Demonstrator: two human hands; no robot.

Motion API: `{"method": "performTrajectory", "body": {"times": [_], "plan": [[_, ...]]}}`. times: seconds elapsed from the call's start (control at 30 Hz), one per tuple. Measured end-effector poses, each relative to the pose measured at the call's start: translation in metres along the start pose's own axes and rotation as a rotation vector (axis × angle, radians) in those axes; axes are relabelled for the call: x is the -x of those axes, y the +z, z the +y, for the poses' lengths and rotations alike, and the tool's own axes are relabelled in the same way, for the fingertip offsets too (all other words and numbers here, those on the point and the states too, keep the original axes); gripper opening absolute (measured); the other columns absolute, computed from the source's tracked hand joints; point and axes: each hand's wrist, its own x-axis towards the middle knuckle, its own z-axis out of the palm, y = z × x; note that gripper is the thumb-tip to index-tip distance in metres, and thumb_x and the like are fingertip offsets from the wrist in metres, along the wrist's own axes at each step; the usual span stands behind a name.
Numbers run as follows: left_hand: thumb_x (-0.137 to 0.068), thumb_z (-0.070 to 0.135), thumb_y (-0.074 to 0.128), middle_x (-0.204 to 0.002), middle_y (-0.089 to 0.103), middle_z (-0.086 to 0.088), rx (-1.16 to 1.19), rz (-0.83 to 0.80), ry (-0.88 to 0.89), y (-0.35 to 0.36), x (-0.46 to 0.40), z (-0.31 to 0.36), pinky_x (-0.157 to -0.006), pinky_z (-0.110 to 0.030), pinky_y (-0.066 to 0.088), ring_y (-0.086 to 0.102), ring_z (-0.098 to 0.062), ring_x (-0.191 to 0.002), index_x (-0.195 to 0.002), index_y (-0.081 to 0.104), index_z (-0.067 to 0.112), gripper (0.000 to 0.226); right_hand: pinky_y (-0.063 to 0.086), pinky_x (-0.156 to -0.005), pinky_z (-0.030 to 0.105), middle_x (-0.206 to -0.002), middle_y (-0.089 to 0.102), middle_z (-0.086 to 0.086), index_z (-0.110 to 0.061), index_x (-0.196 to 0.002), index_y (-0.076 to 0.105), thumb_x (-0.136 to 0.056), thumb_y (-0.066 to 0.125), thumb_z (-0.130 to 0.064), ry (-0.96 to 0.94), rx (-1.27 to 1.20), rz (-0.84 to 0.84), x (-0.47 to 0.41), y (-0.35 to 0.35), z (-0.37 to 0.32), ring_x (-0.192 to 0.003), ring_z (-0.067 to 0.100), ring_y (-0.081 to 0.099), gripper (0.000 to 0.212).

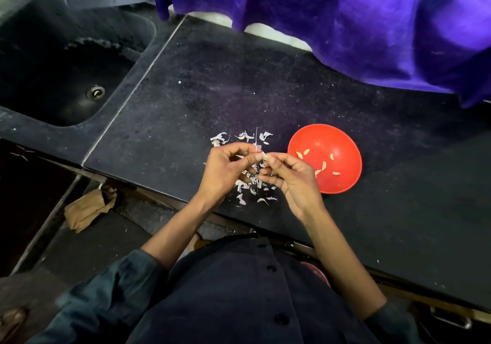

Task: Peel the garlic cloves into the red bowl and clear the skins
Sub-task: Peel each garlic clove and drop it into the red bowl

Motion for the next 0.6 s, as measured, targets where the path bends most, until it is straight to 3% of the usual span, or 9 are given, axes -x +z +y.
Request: {"method": "performTrajectory", "body": {"times": [0.2, 0.47, 0.6], "plan": [[-0.082, 0.006, 0.073, -0.076, 0.067, -0.005, 0.036, 0.021, 0.035, 0.0007, -0.0005, -0.0031, -0.049, -0.025, 0.054, 0.062, -0.011, -0.057, -0.090, 0.069, -0.002, 0.012, 0.059, -0.071, 0.030, -0.084, 0.066, 0.012, 0.008, -0.110, 0.064, -0.091, 0.059, -0.005, 0.067, -0.046, -0.027, 0.0010, 0.0011, -0.0009, -0.075, 0.015, 0.066, 0.024], [-0.080, 0.008, 0.075, -0.076, 0.071, -0.002, 0.029, 0.051, 0.099, 0.0023, -0.0021, -0.0044, -0.049, -0.022, 0.051, 0.063, -0.012, -0.061, -0.088, 0.071, 0.005, 0.009, 0.059, -0.071, 0.031, -0.087, 0.069, 0.014, 0.004, -0.108, 0.066, -0.081, 0.064, -0.014, 0.136, -0.068, -0.068, -0.0033, -0.0008, -0.0048, -0.078, 0.021, 0.069, 0.033], [-0.080, 0.007, 0.075, -0.081, 0.072, -0.014, 0.022, 0.052, 0.119, 0.0025, -0.0031, -0.0033, -0.050, -0.023, 0.052, 0.063, -0.019, -0.065, -0.088, 0.071, 0.002, 0.011, 0.059, -0.071, 0.030, -0.083, 0.071, 0.012, 0.003, -0.108, 0.066, -0.080, 0.064, -0.014, 0.168, -0.070, -0.092, -0.0056, -0.0020, -0.0073, -0.078, 0.021, 0.070, 0.033]]}}
